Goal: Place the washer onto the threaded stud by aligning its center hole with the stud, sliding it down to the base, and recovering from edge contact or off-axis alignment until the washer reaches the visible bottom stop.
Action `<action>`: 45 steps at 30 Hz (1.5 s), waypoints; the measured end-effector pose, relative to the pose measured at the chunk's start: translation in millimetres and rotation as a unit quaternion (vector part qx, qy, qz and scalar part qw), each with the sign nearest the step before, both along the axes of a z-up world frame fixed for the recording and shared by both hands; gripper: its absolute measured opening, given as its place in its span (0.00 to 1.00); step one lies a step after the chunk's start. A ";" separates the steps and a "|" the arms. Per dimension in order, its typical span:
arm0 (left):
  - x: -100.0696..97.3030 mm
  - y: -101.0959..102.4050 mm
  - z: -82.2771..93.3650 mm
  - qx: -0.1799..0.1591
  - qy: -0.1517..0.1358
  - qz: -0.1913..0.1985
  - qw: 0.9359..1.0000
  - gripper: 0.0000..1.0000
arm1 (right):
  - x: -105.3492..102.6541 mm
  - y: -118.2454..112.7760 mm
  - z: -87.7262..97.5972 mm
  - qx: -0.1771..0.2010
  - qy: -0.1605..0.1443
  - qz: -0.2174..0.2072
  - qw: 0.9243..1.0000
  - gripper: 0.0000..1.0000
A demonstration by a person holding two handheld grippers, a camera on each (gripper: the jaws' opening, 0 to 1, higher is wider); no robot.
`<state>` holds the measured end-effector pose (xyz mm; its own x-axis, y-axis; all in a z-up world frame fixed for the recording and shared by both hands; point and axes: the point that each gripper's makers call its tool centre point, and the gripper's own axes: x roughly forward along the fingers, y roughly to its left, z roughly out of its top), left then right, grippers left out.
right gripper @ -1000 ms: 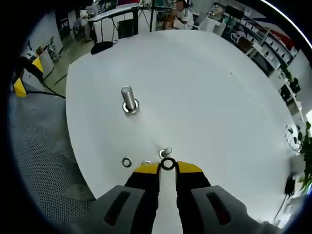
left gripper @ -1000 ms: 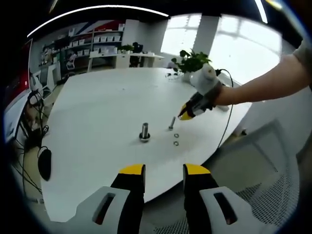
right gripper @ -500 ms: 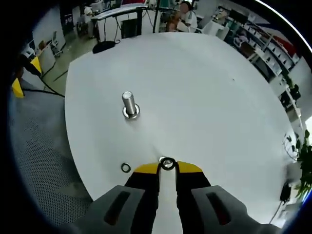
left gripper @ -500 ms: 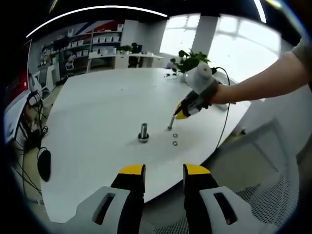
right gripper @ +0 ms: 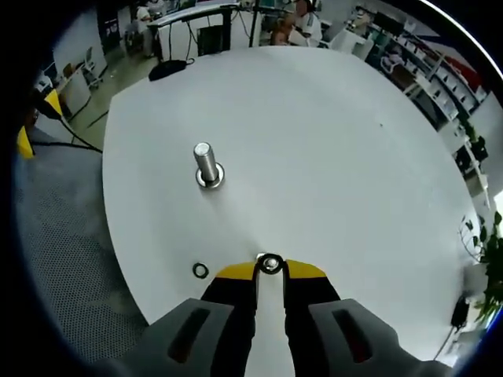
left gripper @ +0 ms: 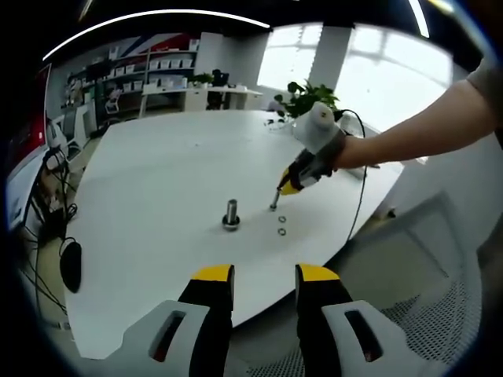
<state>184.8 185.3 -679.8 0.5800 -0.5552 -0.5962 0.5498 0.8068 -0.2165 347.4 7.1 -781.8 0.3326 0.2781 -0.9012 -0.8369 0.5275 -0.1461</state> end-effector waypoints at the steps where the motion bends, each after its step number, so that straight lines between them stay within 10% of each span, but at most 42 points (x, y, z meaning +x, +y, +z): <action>1: 0.0 0.0 -0.1 0.000 0.000 0.000 1.000 0.29 | 0.2 0.2 -0.8 0.000 0.001 0.000 1.000 0.14; 45: -1.0 1.1 -6.4 0.009 0.015 -0.002 1.000 0.28 | 3.2 -2.9 -48.8 0.002 0.052 -0.022 0.998 0.15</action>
<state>183.9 186.4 -686.2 0.5591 -0.5467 -0.6233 0.5470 0.8082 -0.2182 350.6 4.2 -830.6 0.2495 0.2695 -0.9301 -0.8237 0.5642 -0.0575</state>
